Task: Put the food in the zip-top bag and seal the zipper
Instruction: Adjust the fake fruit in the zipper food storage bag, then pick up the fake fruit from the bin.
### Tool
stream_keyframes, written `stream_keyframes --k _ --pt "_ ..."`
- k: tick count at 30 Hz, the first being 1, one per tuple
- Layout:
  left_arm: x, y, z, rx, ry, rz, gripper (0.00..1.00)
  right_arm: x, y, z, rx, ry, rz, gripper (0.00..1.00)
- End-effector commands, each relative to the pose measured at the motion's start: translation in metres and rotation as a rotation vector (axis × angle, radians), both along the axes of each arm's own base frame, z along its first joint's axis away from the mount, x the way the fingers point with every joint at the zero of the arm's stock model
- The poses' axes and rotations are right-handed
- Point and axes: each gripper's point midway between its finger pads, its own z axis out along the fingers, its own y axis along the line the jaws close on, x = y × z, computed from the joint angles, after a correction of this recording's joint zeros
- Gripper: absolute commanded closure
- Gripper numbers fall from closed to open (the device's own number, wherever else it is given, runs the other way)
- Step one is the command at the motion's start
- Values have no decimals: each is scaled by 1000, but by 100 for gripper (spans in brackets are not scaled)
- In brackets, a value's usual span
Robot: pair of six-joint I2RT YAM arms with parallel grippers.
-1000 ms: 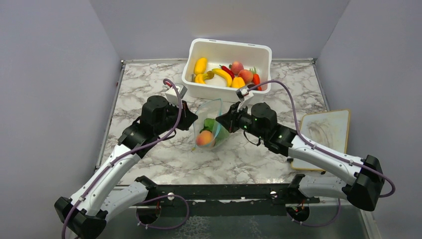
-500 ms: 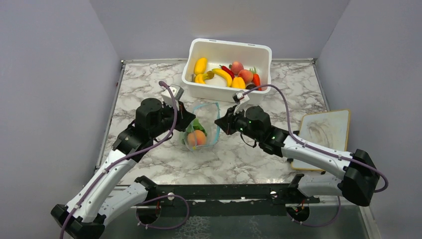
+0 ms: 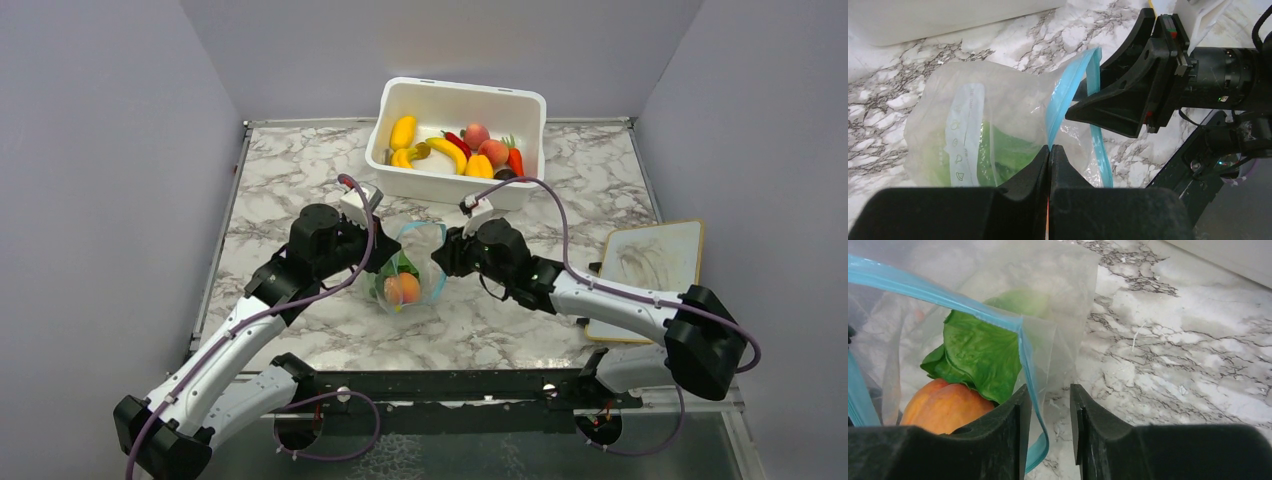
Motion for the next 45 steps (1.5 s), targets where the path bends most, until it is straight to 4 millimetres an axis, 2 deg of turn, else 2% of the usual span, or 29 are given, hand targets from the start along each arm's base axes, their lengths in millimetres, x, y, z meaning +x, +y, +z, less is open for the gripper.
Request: stream_keyframes --k 1,4,6,11,14,18,26,31,35,42,45 --pt "-1 -11 16 -66 -46 -41 100 8 -18 19 -23 -47 -75 61" --pt "-1 -11 17 -76 -64 -46 100 5 -27 38 -30 -74 -77 46" --pt "0 -12 16 -79 -76 -47 100 1 -29 54 -32 -103 -56 40" --pt "2 -13 8 -69 -72 -51 100 2 -34 93 -37 -179 -20 37" --pt "3 -16 4 -55 -63 -66 100 16 -39 106 -62 -210 -38 36" --pt "2 -16 1 -51 -62 -72 100 47 -47 116 -109 -241 -62 36" --pt "-3 -19 -7 -54 -42 -108 100 137 -73 100 -268 -209 -131 37" --pt "-5 -20 -7 -59 -40 -116 100 198 -86 89 -282 -190 -234 28" --pt "-8 -20 -5 -68 -43 -120 100 245 -92 61 -295 -118 -284 24" --pt "-9 -17 -2 -76 -58 -113 100 309 -86 13 -336 -47 -326 11" --pt "-9 -17 -2 -73 -59 -110 100 333 -90 6 -349 -55 -364 2"
